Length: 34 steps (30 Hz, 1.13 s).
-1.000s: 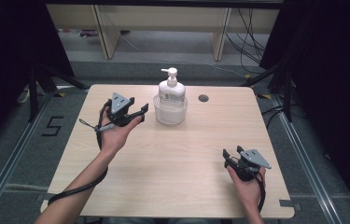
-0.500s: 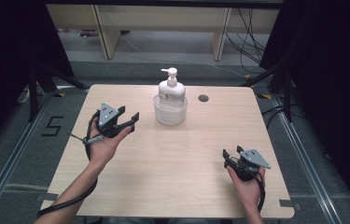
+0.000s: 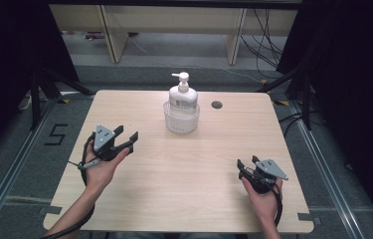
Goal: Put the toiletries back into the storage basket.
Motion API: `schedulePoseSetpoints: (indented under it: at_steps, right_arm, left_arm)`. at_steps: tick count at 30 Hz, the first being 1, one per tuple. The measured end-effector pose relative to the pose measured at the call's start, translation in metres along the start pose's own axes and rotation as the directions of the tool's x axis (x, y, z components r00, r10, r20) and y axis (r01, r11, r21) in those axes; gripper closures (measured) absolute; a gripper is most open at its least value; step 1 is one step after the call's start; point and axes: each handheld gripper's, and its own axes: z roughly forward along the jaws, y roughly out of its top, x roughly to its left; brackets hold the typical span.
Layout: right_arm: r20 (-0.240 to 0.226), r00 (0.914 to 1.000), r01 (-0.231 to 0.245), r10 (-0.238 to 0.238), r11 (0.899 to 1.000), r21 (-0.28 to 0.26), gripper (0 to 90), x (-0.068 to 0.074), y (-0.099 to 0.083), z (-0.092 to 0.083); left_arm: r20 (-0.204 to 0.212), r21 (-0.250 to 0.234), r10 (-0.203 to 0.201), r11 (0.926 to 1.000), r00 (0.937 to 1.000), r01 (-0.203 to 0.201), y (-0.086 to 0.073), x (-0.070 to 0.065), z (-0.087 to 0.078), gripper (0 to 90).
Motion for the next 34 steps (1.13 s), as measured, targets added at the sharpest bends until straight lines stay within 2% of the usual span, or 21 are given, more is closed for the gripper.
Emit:
schedulePoseSetpoints:
  at_steps: [3, 4, 7, 12, 13, 16, 17, 18, 20, 23, 27, 29, 31, 32, 34]
  right_arm:
    - [0.005, 1.0, -0.003, 0.003, 1.0, 0.011, 39.6, 0.001, 0.0, -0.001]
    - [0.004, 0.9999, 0.014, -0.014, 1.0, -0.001, 39.6, 0.0, 0.0, 0.001]
    - [0.005, 1.0, -0.005, 0.005, 1.0, 0.011, 39.6, 0.001, 0.0, -0.001]
    - [0.007, 1.0, -0.003, 0.003, 1.0, 0.012, 39.6, 0.001, 0.0, -0.001]
    - [0.006, 0.9999, 0.014, -0.014, 1.0, -0.002, 39.6, 0.0, 0.0, 0.0]
    - [0.009, 0.9999, 0.01, -0.01, 1.0, 0.008, 39.7, 0.0, 0.0, 0.0]
    - [0.006, 0.9999, 0.016, -0.016, 1.0, 0.001, 39.7, 0.0, 0.0, 0.001]
    - [0.009, 0.9986, 0.053, -0.053, 0.999, -0.011, 39.6, -0.003, 0.0, 0.001]
    - [0.004, 0.9989, 0.046, -0.046, 0.999, -0.012, 39.6, -0.002, 0.0, 0.001]
    - [0.0, 0.9993, 0.038, -0.038, 0.999, -0.014, 39.7, -0.001, 0.0, 0.003]
    - [0.0, 0.999, 0.045, -0.045, 0.999, -0.012, 39.6, -0.002, 0.0, 0.001]
    - [0.0, 0.999, 0.046, -0.046, 0.999, -0.007, 39.6, -0.002, 0.0, 0.001]
    - [0.001, 0.9988, 0.05, -0.05, 0.999, -0.009, 39.6, -0.002, 0.0, 0.003]
    - [-0.012, 0.9997, 0.022, -0.022, 1.0, 0.001, 39.6, 0.0, 0.0, 0.002]
    - [-0.012, 0.9998, 0.013, -0.013, 1.0, 0.005, 39.5, 0.0, 0.0, 0.002]
  left_arm:
    - [-0.008, 0.003, -0.003, 1.0, 1.0, 0.003, -0.008, 0.003, -0.005, 39.3]
    - [-0.009, 0.002, -0.007, 1.0, 0.9999, 0.007, -0.011, 0.004, -0.006, 39.3]
    - [-0.017, 0.0, -0.002, 1.0, 0.9999, 0.002, -0.019, 0.007, -0.009, 39.4]
    - [-0.038, 0.017, -0.001, 0.9999, 0.9993, 0.002, -0.043, 0.013, -0.014, 39.4]
    - [-0.043, 0.027, -0.004, 0.9996, 0.9991, 0.005, -0.046, 0.014, -0.015, 39.4]
    - [-0.057, 0.042, -0.002, 0.9991, 0.9983, 0.005, -0.059, 0.019, -0.018, 39.4]
    - [-0.059, 0.033, -0.011, 0.9994, 0.9982, 0.013, -0.063, 0.02, -0.018, 39.4]
    - [-0.067, 0.037, -0.011, 0.9992, 0.9977, 0.014, -0.067, 0.021, -0.021, 39.4]
    - [-0.073, 0.029, -0.015, 0.9994, 0.9972, 0.017, -0.074, 0.022, -0.023, 39.4]
    - [-0.073, 0.021, -0.024, 0.9995, 0.997, 0.025, -0.08, 0.023, -0.025, 39.2]
    - [-0.084, -0.004, -0.012, 0.9999, 0.9964, 0.012, -0.083, 0.024, -0.026, 39.2]
    - [-0.082, -0.014, -0.024, 0.9996, 0.9963, 0.023, -0.086, 0.024, -0.025, 39.1]
    - [-0.082, -0.008, -0.024, 0.9997, 0.9964, 0.023, -0.087, 0.024, -0.025, 39.3]
    - [-0.079, -0.013, -0.023, 0.9997, 0.9966, 0.022, -0.088, 0.024, -0.024, 39.4]
    - [-0.086, -0.01, -0.024, 0.9997, 0.996, 0.023, -0.088, 0.025, -0.025, 39.6]
